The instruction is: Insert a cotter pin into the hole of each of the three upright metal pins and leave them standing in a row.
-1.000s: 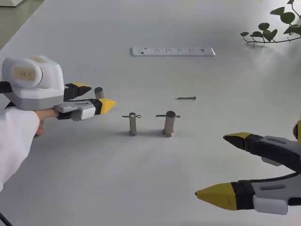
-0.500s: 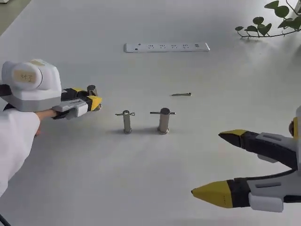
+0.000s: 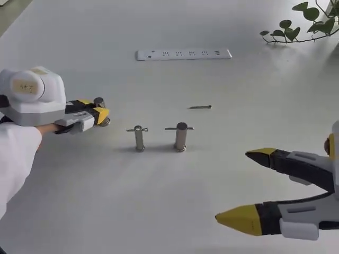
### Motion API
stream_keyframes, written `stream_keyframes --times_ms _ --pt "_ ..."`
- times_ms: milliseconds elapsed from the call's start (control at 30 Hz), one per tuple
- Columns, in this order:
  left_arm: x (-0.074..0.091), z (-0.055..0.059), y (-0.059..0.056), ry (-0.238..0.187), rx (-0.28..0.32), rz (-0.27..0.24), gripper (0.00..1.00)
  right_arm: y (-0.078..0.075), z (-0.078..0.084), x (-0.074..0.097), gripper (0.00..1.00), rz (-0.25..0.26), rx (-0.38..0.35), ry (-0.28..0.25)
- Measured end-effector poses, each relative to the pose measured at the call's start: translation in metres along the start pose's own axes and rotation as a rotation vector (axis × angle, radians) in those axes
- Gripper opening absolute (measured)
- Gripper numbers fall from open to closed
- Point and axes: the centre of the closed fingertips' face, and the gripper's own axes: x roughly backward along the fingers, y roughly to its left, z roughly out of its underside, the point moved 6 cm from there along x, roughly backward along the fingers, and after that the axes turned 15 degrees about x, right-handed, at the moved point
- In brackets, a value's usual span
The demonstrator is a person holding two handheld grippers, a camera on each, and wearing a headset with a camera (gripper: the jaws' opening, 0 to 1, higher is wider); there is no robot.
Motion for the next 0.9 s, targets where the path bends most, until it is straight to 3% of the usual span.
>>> stream_keyframes --times_ms 100,333,400,567,700,900 --pt "0.001 0.0 0.0 -0.003 0.013 -0.024 0.11 0.001 0.0 0.0 0.91 -0.002 0.0 -0.002" --pt "0.007 0.0 -0.004 0.016 -0.033 -0.028 0.1 0.0 -0.003 0.002 0.91 -0.007 -0.001 -0.008" --pt "0.013 -0.001 -0.005 0.009 -0.012 -0.01 0.1 -0.001 -0.003 0.002 0.91 -0.005 -0.002 -0.01" --pt "0.03 -0.002 -0.011 0.005 -0.033 -0.005 0.1 -0.001 -0.005 0.002 0.91 -0.006 0.006 -0.017" --pt "0.048 -0.004 -0.021 -0.015 -0.038 0.012 0.1 0.002 -0.006 0.002 0.91 -0.009 0.015 -0.019" --pt "0.072 -0.008 -0.04 -0.03 -0.097 0.057 0.1 0.004 -0.008 0.004 0.91 -0.01 0.024 -0.022"
